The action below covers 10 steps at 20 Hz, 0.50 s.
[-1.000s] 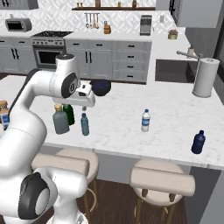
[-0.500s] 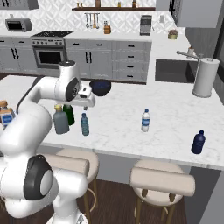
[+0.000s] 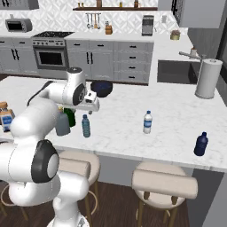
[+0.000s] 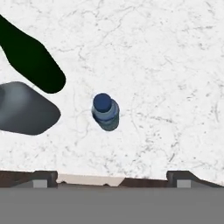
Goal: Move the plastic bottles in the middle to the plastics group, and the glass bottles in the middle to the glass group.
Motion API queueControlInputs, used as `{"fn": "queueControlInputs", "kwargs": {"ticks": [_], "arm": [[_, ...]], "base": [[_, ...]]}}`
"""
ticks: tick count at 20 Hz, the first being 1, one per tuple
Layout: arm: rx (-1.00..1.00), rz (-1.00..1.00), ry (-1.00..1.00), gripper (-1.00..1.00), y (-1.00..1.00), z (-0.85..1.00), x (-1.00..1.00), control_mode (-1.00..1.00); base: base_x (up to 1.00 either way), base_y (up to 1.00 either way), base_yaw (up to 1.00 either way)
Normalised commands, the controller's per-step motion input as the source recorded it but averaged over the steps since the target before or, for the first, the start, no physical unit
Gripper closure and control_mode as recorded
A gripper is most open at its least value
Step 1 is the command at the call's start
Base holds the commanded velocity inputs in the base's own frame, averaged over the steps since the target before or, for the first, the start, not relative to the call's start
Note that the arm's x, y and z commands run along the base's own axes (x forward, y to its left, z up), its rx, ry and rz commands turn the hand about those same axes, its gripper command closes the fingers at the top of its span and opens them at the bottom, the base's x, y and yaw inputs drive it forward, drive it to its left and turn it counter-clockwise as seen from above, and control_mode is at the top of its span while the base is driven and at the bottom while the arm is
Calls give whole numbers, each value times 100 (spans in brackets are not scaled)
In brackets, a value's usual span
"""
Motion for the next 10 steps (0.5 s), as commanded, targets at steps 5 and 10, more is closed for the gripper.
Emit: {"fn": "queueControlInputs", "kwargs": {"ticks": [5,10], "arm": [[0,0,-5,-100,1,-49,27,-100],[0,0,-9,-100,13,-34,27,-100]], "base": [[0,0,0],[0,0,0]]}}
